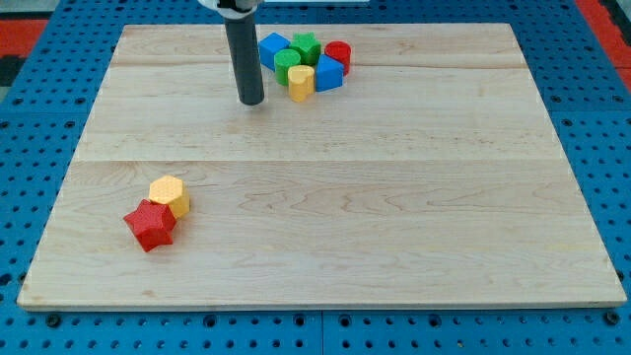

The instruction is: Separate yellow heart from the green circle

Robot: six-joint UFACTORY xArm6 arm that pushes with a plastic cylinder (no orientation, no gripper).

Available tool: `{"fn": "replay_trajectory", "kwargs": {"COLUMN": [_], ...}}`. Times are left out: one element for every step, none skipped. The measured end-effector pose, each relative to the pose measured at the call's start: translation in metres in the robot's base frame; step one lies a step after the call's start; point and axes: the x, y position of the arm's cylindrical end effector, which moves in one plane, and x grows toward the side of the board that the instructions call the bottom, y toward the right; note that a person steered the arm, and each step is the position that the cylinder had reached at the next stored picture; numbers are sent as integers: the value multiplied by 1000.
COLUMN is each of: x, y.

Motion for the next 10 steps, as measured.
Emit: {"fn": "replay_trajectory", "kwargs": {"x": [-7,-22,-44,-62,-60,-18,27,57,107,172], "y": [24,29,40,70,82,73,46,69,88,117]}}
